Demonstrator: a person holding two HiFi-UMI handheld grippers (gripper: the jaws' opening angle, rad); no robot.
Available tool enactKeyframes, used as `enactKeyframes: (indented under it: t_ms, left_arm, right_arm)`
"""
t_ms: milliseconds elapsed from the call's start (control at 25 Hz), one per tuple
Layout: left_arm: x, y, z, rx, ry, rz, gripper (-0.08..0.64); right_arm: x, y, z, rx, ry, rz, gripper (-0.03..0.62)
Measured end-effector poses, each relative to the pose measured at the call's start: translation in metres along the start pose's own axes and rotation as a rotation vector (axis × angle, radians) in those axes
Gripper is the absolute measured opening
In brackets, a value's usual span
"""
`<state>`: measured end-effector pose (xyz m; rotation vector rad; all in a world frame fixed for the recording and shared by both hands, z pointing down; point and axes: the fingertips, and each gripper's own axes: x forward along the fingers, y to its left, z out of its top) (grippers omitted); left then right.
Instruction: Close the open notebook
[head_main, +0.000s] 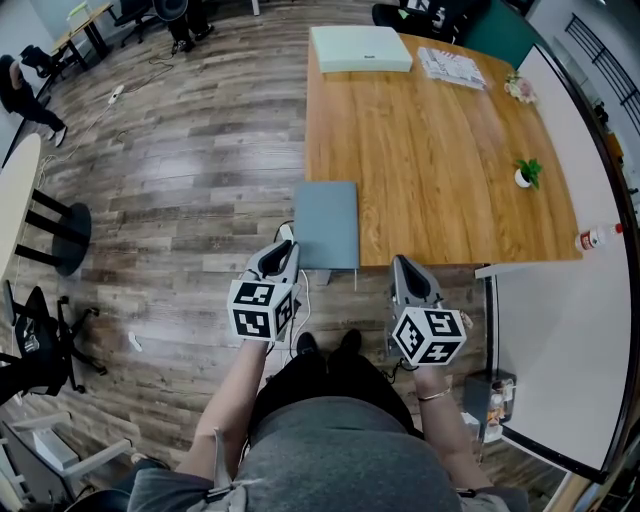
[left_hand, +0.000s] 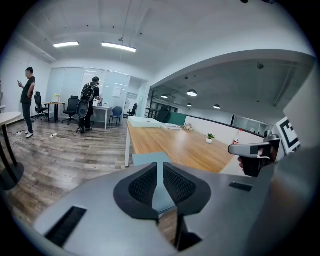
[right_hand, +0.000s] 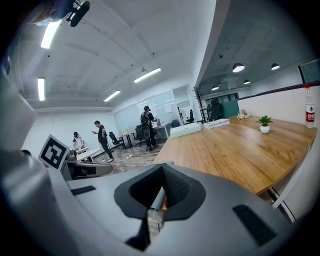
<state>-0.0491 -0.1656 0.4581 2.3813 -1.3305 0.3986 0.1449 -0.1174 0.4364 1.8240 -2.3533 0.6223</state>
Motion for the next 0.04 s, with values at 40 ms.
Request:
enactKeyframes:
  t_ms: [40]
  left_arm:
    - [0.0001,0.0012,-0.0006,0.0,0.001,0.001,0.054]
  right_arm:
    - [0.0007,0.0002,-0.0009,0.0,0.002,0.0,0.003]
